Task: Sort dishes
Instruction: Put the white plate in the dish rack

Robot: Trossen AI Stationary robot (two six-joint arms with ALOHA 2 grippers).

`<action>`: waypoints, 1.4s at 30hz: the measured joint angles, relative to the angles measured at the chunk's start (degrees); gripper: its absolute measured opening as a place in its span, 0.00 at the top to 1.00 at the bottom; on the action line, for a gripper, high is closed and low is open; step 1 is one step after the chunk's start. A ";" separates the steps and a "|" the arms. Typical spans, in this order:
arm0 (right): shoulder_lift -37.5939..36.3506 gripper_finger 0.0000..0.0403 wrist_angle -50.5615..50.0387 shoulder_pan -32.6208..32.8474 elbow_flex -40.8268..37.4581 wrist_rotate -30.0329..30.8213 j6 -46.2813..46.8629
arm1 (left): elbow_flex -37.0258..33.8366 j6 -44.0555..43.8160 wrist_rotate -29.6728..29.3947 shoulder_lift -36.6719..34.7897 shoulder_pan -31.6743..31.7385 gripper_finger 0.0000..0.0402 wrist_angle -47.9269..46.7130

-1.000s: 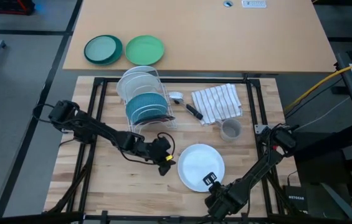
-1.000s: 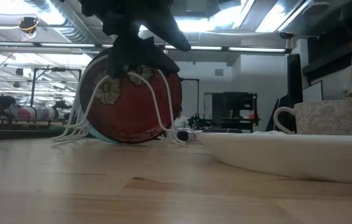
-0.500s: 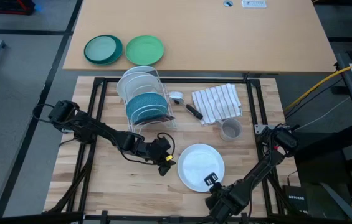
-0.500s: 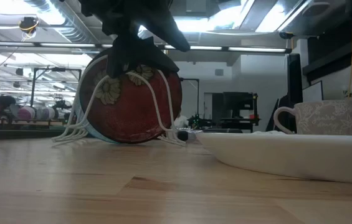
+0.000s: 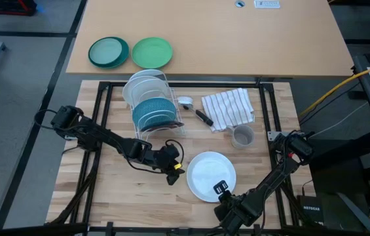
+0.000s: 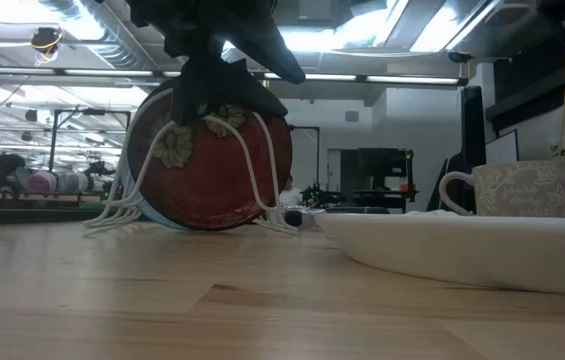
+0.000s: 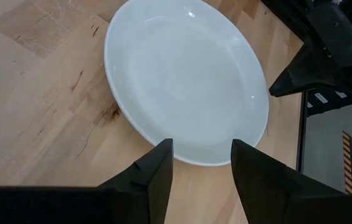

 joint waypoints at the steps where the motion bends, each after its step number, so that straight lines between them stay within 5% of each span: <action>1: 0.17 0.83 0.76 0.00 -0.21 -0.30 0.00 | 0.00 0.00 0.00 0.00 0.00 0.63 -0.01; 16: 3.79 0.84 2.04 -0.06 -0.42 2.63 1.46 | 0.00 -0.05 0.00 -0.04 0.02 0.63 -0.02; 28: 3.46 0.93 10.91 0.09 -5.62 8.78 1.07 | 0.00 -9.17 -0.43 -0.04 -0.31 0.63 -0.25; 42: 3.55 0.93 17.44 0.05 -8.90 10.57 0.27 | -0.02 -18.87 -3.73 0.64 -0.39 0.62 -14.78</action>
